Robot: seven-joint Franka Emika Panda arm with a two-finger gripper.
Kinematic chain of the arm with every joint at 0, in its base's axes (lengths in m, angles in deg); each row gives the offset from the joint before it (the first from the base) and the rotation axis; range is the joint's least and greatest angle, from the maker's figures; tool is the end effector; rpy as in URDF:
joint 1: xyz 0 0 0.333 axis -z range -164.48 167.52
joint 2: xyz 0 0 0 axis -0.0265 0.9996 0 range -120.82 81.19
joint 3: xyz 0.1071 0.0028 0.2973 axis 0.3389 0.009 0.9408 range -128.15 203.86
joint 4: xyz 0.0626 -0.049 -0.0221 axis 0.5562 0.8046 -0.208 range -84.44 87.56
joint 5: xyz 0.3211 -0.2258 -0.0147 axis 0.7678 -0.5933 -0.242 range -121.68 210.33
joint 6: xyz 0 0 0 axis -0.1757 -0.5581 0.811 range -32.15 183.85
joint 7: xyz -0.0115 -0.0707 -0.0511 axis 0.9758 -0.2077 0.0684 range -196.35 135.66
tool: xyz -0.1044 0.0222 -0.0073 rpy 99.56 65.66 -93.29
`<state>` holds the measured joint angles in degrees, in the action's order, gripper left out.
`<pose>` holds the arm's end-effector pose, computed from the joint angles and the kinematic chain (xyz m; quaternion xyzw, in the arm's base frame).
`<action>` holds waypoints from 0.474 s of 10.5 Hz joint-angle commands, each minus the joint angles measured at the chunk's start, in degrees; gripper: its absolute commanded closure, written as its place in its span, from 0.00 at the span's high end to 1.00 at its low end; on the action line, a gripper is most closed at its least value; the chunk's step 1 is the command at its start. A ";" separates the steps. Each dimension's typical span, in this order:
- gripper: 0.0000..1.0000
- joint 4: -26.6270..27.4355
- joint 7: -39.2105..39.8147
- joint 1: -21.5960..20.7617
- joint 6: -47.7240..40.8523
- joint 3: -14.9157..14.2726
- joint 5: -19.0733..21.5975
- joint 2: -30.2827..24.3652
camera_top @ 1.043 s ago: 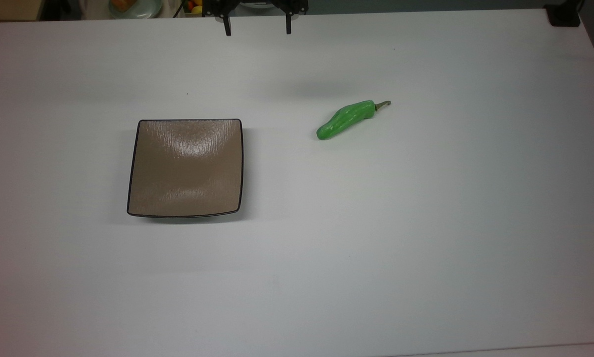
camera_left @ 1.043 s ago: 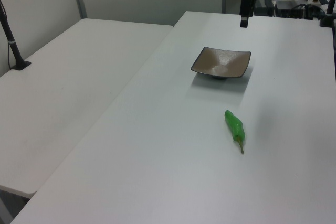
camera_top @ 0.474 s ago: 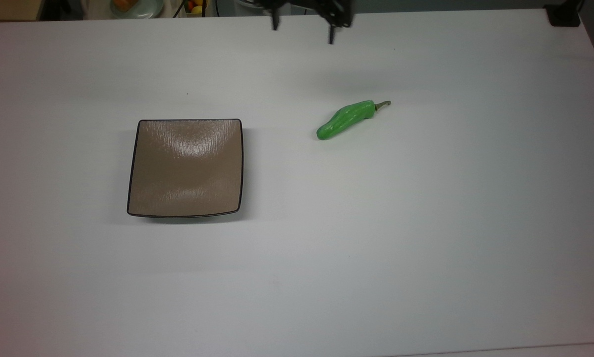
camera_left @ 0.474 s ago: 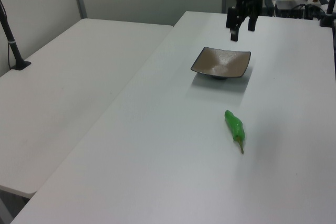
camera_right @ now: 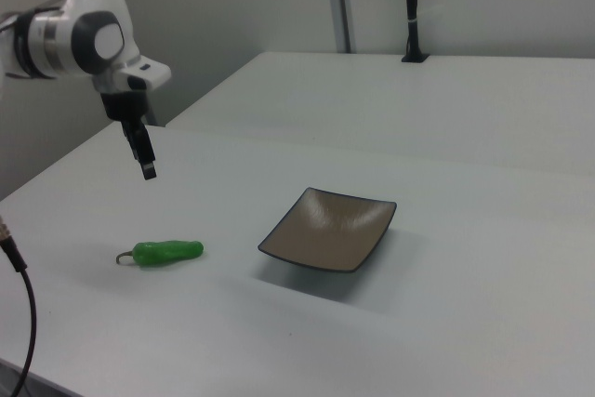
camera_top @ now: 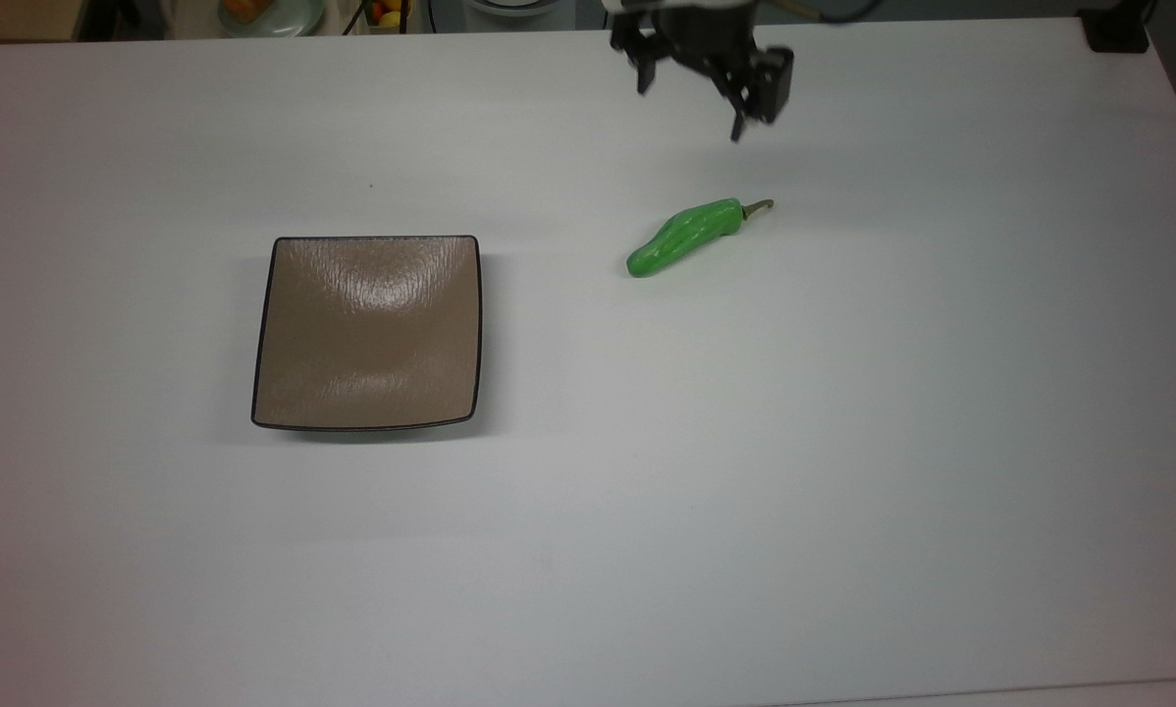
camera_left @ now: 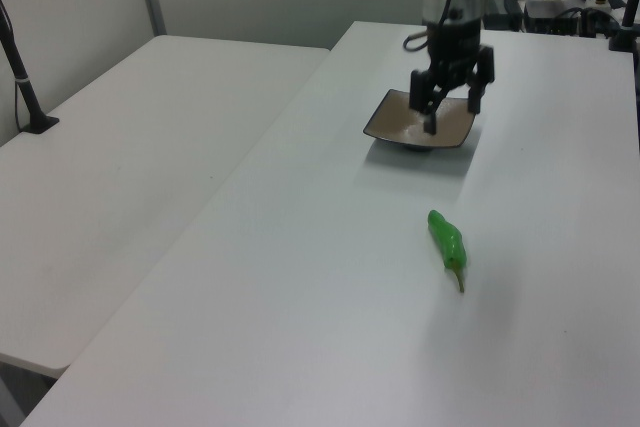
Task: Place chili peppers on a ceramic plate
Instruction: 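Lower the gripper onto the green chili pepper's body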
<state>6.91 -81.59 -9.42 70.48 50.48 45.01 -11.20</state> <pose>0.5566 0.2358 0.5120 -0.9700 0.2413 0.0283 0.0063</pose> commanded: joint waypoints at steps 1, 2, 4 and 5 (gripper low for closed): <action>1.00 4.31 -7.36 -1.45 9.09 0.21 0.89 2.54; 1.00 5.37 -7.81 -1.54 10.51 0.21 0.89 3.51; 1.00 8.26 -9.65 -1.71 15.68 0.21 0.89 4.83; 1.00 10.28 -10.53 -2.41 18.49 0.30 0.81 5.10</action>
<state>12.65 -89.26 -10.77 83.12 50.86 45.06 -5.92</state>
